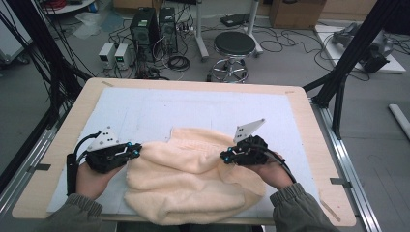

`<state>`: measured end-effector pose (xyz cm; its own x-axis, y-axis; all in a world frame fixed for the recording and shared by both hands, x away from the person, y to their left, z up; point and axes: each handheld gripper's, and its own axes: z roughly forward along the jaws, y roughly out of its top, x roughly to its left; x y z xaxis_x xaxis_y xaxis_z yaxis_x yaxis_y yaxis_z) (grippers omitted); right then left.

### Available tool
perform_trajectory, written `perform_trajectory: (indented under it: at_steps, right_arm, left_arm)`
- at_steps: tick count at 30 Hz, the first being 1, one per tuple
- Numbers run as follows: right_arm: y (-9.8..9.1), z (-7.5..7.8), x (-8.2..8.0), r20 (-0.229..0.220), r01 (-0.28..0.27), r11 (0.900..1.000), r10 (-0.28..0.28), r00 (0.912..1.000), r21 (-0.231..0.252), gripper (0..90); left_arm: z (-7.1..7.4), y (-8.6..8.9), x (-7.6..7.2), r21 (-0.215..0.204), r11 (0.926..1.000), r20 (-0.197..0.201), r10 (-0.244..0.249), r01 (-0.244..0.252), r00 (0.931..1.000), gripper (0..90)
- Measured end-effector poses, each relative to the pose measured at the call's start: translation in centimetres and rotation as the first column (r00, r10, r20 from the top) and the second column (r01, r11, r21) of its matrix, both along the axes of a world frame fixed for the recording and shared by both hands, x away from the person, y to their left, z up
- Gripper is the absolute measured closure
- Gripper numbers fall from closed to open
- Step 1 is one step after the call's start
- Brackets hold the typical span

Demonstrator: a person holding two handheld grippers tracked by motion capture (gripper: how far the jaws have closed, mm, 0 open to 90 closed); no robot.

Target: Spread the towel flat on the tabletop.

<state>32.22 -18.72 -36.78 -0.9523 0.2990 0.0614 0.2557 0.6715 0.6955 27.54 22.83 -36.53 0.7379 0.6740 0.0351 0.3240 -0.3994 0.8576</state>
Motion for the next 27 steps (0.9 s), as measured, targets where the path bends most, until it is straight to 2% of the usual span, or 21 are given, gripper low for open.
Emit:
perform_trajectory:
  at_steps: [2,5,7,10,11,13,14,15,16,17,18,19,20,21,22,23,24,25,27]
  right_arm:
    - [0.1,-0.3,-0.4,-0.017,-0.007,0.9999,0.007,0.9998,-0.013,84.3]
    - [-0.3,-0.3,-0.8,-0.021,-0.004,0.9999,0.005,0.9998,0.012,84.4]
    - [-0.6,-0.1,-0.6,-0.014,0.004,0.9997,-0.004,0.9999,0.023,84.4]
    - [-0.9,1.1,0.5,0.027,0.044,0.9981,-0.045,0.9986,0.043,85.0]
    - [-1.0,1.6,1.0,0.036,0.061,0.9971,-0.062,0.9974,0.047,85.2]
    - [-1.4,3.4,3.3,0.086,0.116,0.9901,-0.122,0.9887,0.079,85.5]
    - [-1.6,4.4,4.8,0.122,0.157,0.9824,-0.169,0.978,0.101,85.6]
    - [-1.7,5.5,6.3,0.146,0.204,0.9716,-0.221,0.9643,0.12,85.5]
    - [-1.8,6.5,8.0,0.185,0.254,0.9581,-0.276,0.9433,0.132,84.2]
    - [-1.9,7.2,9.6,0.224,0.31,0.9411,-0.334,0.9157,0.136,80.7]
    - [-2.1,7.6,11.1,0.226,0.359,0.9226,-0.383,0.8957,0.143,69.6]
    - [-2.3,7.5,12.4,0.194,0.403,0.9018,-0.428,0.8827,0.156,58.6]
    - [-2.6,7.3,13.1,0.149,0.428,0.8894,-0.45,0.8803,0.162,58.0]
    - [-2.6,6.8,13.3,0.126,0.425,0.8911,-0.445,0.8864,0.159,57.3]
    - [-2.5,6.2,13.2,0.13,0.411,0.9011,-0.428,0.8943,0.138,56.4]
    - [-2.3,5.7,12.9,0.135,0.4,0.9083,-0.415,0.8999,0.122,54.6]
    - [-2.0,5.0,12.7,0.107,0.377,0.9229,-0.384,0.9172,0.076,52.6]
    - [-1.9,4.5,12.3,0.09,0.362,0.9299,-0.367,0.9259,0.063,52.8]
    - [-1.6,3.7,10.9,0.1,0.331,0.9406,-0.338,0.936,0.073,53.5]
  left_arm:
    - [-0.2,0.2,-0.3,0.01,0.9999,-0.005,-0.004,0.004,1.0,84.6]
    - [-0.3,0.5,-0.3,0.017,0.9999,-0.011,0.0,0.0,0.9999,84.7]
    - [-0.3,0.6,0.2,0.013,0.9999,-0.018,0.003,-0.003,0.9998,84.7]
    - [0.3,0.5,2.1,-0.003,0.9998,-0.037,0.017,-0.017,0.9992,84.7]
    - [0.9,0.5,3.5,-0.014,0.9994,-0.046,0.029,-0.03,0.9985,84.8]
    - [2.6,0.4,6.3,-0.049,0.9965,-0.029,0.067,-0.068,0.9973,85.0]
    - [3.6,0.3,8.0,-0.08,0.9918,-0.013,0.099,-0.099,0.995,85.0]
    - [4.8,0.4,9.9,-0.131,0.9828,-0.009,0.13,-0.13,0.9915,85.0]
    - [5.8,0.4,11.6,-0.175,0.9707,0.008,0.169,-0.165,0.9855,84.6]
    - [6.6,0.3,13.1,-0.161,0.9637,0.035,0.221,-0.213,0.9746,81.8]
    - [6.9,0.0,14.3,-0.152,0.9519,0.025,0.273,-0.266,0.9617,72.7]
    - [6.9,-0.1,15.2,-0.154,0.9496,-0.02,0.273,-0.273,0.9617,61.3]
    - [6.5,-0.2,15.5,-0.169,0.9501,-0.048,0.258,-0.262,0.965,58.6]
    - [6.0,-0.3,15.4,-0.15,0.9543,-0.042,0.255,-0.259,0.9659,58.9]
    - [5.6,-0.4,15.1,-0.131,0.9596,-0.037,0.246,-0.249,0.9685,58.8]
    - [4.7,-0.6,14.7,-0.107,0.9688,-0.035,0.221,-0.224,0.9746,58.5]
    - [4.0,-0.7,14.3,-0.097,0.9719,-0.038,0.211,-0.214,0.9766,58.0]
    - [3.4,-0.7,13.8,-0.096,0.9743,-0.05,0.2,-0.204,0.9786,57.5]
    - [2.2,-0.8,12.7,-0.09,0.9822,-0.056,0.16,-0.165,0.9855,56.9]
